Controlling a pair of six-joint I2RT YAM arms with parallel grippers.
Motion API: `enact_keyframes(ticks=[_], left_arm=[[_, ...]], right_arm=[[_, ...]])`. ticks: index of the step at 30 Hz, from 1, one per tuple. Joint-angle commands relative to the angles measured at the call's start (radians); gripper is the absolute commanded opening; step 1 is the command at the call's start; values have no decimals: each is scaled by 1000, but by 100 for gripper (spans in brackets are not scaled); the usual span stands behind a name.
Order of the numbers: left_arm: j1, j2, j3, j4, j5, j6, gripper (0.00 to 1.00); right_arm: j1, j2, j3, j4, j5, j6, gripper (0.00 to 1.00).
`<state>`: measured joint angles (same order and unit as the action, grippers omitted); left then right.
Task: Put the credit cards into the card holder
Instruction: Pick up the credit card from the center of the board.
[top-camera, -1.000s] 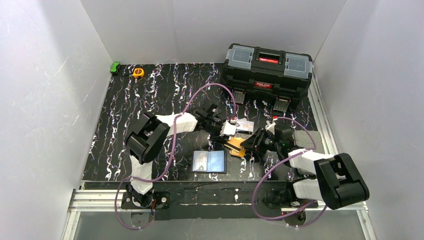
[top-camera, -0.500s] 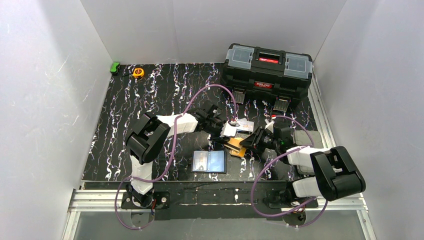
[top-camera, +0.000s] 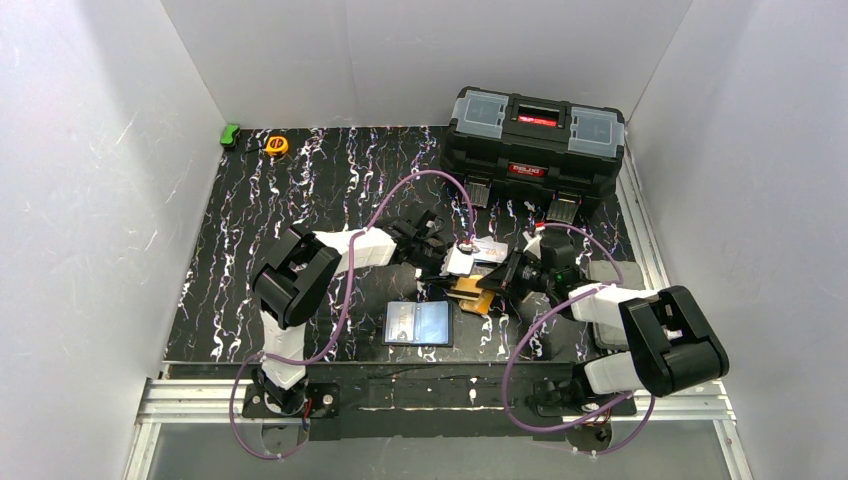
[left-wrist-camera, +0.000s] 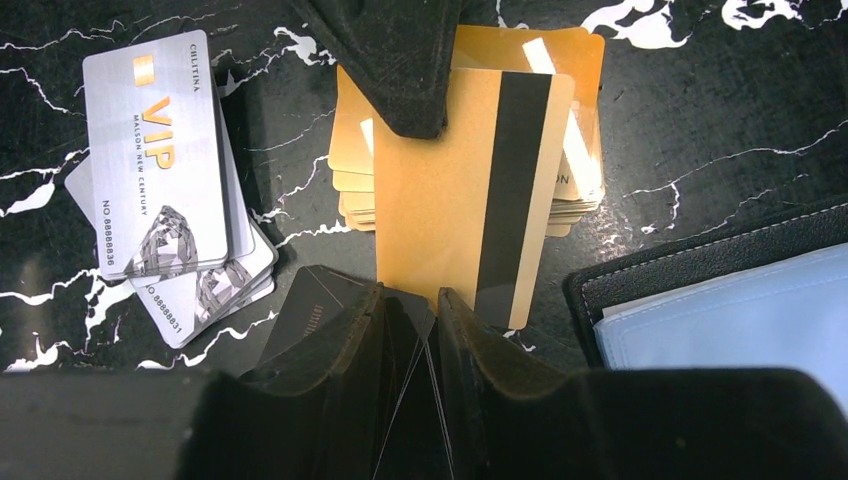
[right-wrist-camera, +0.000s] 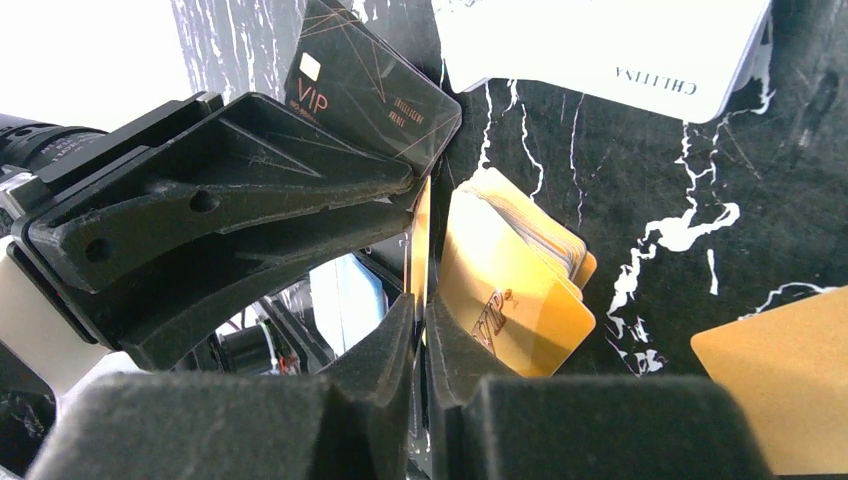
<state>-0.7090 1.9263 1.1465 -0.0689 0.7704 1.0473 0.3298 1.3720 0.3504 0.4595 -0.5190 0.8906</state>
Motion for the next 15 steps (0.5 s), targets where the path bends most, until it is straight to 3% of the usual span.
enact_keyframes(ticks=[1,5,7,9,12,15], left_arm=[[-3,-34,-23,-43,24,7,25],[-3,-40,-18,-42,22,-7,25],[-1,-46,-2,-46,15,-40,28],[7,-55,32,-57,7,-115,40],[38,-77,102,-100,26,-212,67],[72,-105,191,-204,75,-263,77]], right_arm=[[19,4,54,-59,32,-44,11],[27,0,71,-93,47,-64,1],[30,-8,76,-101,46,-74,1],[31,-25,76,-103,39,-89,1],[31,-79,86,-124,19,-134,1],[31,-151,112,-181,-8,-205,1]])
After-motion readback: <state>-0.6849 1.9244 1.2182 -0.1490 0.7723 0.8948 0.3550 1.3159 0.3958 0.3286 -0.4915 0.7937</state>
